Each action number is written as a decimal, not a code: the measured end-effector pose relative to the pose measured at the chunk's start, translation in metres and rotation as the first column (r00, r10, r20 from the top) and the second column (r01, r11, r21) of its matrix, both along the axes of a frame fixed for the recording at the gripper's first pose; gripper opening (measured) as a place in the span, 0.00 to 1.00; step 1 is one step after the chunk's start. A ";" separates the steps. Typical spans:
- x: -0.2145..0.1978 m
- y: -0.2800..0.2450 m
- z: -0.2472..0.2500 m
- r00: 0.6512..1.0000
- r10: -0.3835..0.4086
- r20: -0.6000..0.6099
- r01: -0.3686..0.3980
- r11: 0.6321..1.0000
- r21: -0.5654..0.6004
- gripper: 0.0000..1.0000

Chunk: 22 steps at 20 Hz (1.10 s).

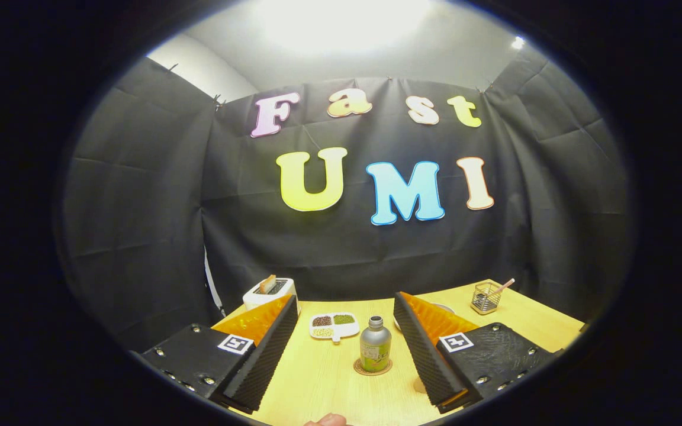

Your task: Take the bottle from table, then pour the juice into the cup, finally place the bottle on the coaster

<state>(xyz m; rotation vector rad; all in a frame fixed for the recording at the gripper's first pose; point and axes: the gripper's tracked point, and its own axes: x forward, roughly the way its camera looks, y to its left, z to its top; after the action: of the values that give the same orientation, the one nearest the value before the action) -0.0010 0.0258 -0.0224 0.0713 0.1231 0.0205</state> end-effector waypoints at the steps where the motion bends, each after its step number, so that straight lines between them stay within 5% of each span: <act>1: 0.000 -0.001 0.001 1.000 -0.002 0.005 0.002 1.000 0.003 0.99; 22: 0.000 0.006 0.024 0.997 0.051 0.059 -0.054 0.997 0.056 0.99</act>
<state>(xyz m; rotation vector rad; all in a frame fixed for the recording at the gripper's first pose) -0.0013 0.0315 0.0018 0.1251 0.0668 0.0789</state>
